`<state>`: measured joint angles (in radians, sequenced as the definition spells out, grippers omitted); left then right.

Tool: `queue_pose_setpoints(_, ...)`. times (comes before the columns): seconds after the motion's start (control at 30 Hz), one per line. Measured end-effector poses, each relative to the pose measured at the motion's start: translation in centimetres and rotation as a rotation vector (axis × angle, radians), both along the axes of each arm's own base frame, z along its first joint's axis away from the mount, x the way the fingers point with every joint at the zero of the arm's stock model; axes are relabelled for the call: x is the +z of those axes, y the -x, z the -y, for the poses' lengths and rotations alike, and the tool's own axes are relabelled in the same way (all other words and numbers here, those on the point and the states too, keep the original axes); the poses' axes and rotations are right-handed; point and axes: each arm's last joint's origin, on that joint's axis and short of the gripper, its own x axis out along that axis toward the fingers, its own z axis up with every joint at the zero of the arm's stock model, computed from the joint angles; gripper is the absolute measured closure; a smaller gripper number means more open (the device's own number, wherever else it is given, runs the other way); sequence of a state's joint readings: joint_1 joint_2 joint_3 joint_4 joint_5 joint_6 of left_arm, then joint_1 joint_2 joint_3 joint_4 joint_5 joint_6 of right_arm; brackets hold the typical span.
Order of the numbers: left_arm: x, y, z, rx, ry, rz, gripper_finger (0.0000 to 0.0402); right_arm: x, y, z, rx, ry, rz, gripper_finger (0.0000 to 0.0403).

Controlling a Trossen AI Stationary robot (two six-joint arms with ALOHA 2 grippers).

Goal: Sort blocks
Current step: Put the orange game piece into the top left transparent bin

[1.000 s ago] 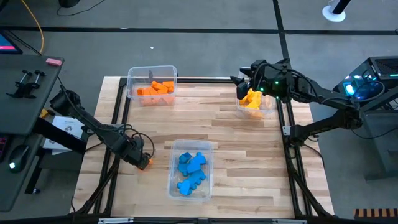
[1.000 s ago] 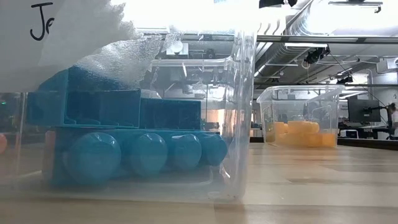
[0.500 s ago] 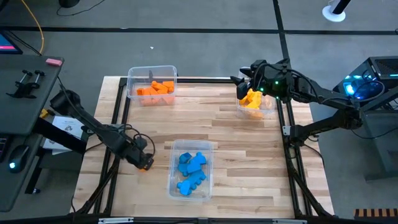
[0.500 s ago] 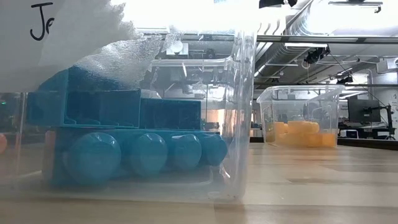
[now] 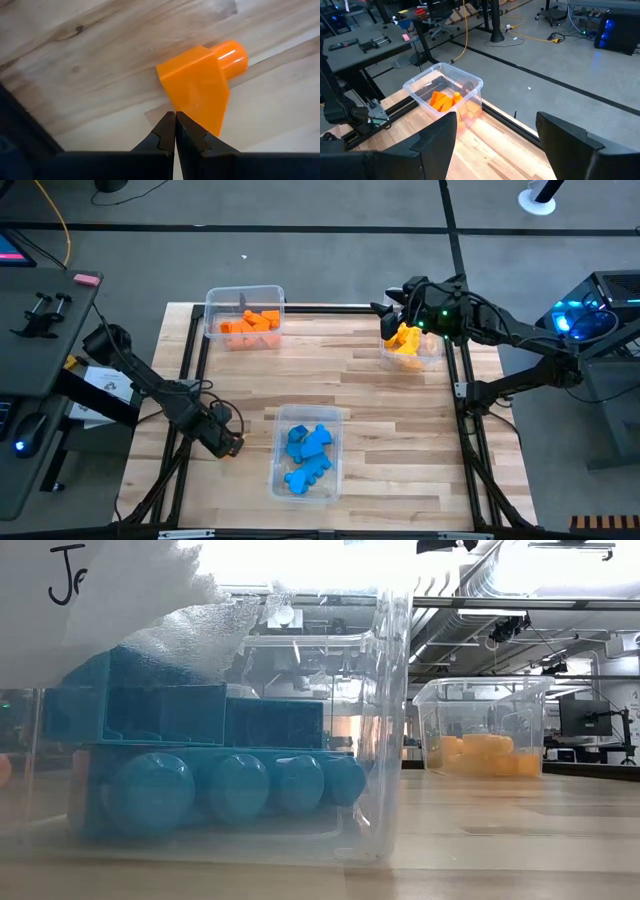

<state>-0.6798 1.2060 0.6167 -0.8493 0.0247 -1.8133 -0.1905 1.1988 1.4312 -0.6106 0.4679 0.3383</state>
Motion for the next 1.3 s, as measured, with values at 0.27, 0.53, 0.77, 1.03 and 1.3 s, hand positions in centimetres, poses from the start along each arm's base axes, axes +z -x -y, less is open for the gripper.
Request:
queue_pose_setpoints(0.27,-0.3,0.4,0.0,0.014,-0.018,-0.009,0.0401,0.0,0.0,0.0,0.0,-0.001,0.001,0.0133)
queue_pose_setpoints(0.53,-0.2,1.6,0.0,0.018,-0.058,-0.102,0.0401,0.0,0.0,0.0,-0.001,-0.003,0.003,0.0133)
queue_pose_setpoints(0.77,2.4,0.2,0.8,0.03,-0.034,0.141,0.0401,0.0,0.0,0.0,-0.006,-0.015,0.012,0.0133)
queue_pose_setpoints(1.03,1.0,-0.3,1.8,0.007,-0.043,0.079,0.0401,-0.1,0.0,0.0,-0.006,-0.017,-0.001,0.0133)
queue_pose_setpoints(1.3,0.0,-0.9,2.4,0.01,-0.052,0.068,0.0401,-0.3,-0.2,0.0,-0.006,-0.02,-0.014,0.0133)
